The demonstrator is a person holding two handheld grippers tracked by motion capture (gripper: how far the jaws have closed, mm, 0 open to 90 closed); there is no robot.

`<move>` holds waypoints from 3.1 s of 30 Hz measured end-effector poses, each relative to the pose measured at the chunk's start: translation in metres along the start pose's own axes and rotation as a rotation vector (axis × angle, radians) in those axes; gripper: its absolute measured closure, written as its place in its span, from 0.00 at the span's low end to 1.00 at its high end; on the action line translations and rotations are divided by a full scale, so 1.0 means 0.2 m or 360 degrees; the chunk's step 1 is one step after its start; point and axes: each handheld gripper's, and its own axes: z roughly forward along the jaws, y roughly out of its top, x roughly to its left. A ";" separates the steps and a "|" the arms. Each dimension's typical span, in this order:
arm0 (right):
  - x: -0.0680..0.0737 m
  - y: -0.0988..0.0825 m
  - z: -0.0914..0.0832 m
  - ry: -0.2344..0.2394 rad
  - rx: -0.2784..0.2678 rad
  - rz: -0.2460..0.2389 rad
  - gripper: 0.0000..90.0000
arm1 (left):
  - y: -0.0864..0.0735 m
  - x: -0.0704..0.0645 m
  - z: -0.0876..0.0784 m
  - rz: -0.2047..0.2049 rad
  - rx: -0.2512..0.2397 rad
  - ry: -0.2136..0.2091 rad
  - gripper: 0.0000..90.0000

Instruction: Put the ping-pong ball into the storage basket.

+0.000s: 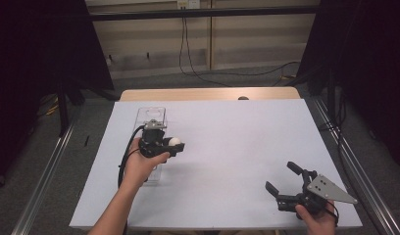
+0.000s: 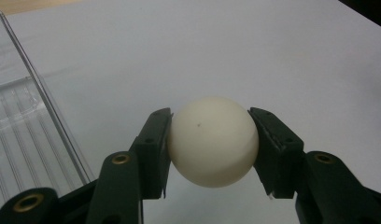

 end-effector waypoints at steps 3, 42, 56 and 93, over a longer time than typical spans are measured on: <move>0.00 0.00 -0.01 -0.0011 0.0005 0.0012 0.02 | 0.00 0.01 -0.01 -0.0004 0.0007 0.0012 0.57; 0.00 0.00 0.00 -0.0001 0.0008 0.0006 0.02 | 0.01 0.07 -0.08 0.0002 -0.0005 0.0068 0.57; 0.00 0.00 0.00 0.0009 0.0009 -0.0002 0.02 | 0.02 0.09 -0.12 0.0000 -0.0016 0.0092 0.57; -0.01 0.00 -0.01 -0.0003 0.0001 -0.0001 0.02 | 0.02 0.15 -0.14 -0.0003 -0.0013 0.0123 0.57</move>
